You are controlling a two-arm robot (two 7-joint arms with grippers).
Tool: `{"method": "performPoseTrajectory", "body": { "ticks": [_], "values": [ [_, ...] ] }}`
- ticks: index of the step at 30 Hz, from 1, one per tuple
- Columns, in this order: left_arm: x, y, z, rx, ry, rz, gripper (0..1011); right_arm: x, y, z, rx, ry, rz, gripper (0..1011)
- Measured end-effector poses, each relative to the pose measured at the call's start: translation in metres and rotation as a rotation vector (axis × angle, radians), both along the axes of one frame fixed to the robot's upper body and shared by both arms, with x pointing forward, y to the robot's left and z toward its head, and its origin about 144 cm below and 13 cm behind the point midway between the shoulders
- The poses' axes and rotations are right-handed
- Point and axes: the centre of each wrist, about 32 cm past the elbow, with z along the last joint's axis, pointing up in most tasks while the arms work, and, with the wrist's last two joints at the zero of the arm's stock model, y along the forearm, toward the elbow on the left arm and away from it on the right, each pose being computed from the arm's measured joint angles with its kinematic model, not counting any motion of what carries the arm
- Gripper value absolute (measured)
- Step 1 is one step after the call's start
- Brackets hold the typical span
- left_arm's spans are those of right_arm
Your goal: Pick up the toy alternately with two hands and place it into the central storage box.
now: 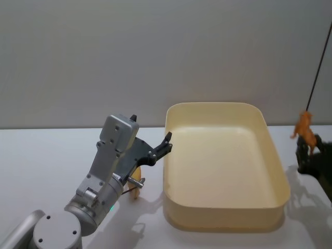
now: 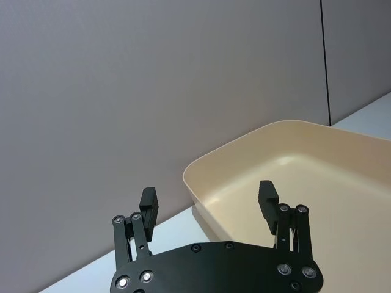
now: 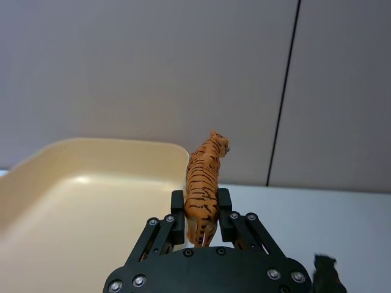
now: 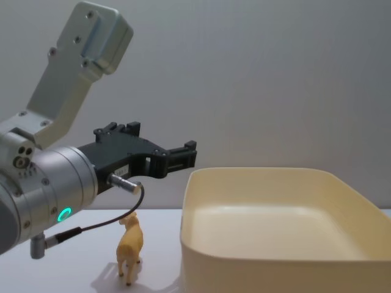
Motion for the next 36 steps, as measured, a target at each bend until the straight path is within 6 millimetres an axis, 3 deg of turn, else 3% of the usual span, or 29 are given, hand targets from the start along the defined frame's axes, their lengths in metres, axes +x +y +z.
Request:
{"method": "performPoseTrajectory", "body": {
  "ticks": [14, 27, 36],
  "values": [
    [0.000, 0.000, 0.000, 0.000, 0.000, 0.000, 1001, 0.035, 0.028, 0.028, 0.027, -0.069, 0.156, 295],
    [0.000, 0.000, 0.000, 0.000, 0.000, 0.000, 1001, 0.063, 0.051, 0.034, 0.020, -0.038, 0.256, 695],
    [0.000, 0.000, 0.000, 0.000, 0.000, 0.000, 1001, 0.064, 0.047, 0.035, 0.015, -0.042, 0.252, 930]
  ]
}}
